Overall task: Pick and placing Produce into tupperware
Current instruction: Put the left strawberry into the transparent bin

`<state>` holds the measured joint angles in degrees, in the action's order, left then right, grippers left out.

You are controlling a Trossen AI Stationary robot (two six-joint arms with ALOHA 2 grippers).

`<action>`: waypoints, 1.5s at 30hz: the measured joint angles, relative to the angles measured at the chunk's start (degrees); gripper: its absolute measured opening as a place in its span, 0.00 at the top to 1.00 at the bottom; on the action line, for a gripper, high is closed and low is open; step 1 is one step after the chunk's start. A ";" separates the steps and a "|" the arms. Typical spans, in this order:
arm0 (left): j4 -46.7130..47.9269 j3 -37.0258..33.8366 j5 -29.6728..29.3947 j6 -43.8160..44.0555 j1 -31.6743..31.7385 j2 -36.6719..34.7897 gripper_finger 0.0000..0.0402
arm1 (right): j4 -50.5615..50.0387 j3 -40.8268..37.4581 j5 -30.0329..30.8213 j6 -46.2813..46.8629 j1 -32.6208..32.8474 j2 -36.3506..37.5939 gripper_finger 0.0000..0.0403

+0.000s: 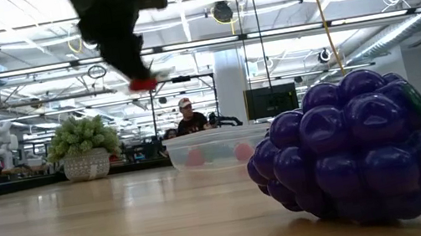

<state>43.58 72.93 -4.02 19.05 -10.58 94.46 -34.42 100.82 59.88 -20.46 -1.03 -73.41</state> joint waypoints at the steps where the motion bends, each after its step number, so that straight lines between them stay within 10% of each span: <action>1: 0.66 0.82 -0.96 -1.01 0.97 -0.69 0.61 | -0.02 0.00 0.00 -0.09 0.01 0.00 0.55; 18: 2.16 11.21 -2.99 -15.85 16.50 0.06 0.61 | 5.27 0.00 0.22 -7.97 -0.10 0.00 0.55; 45: -5.52 11.23 3.11 -20.46 19.03 18.03 0.61 | 9.48 0.00 0.33 -11.93 -0.12 0.02 0.55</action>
<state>38.06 84.16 -0.91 -1.41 8.45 112.49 -24.94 100.82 60.20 -32.39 -1.15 -73.38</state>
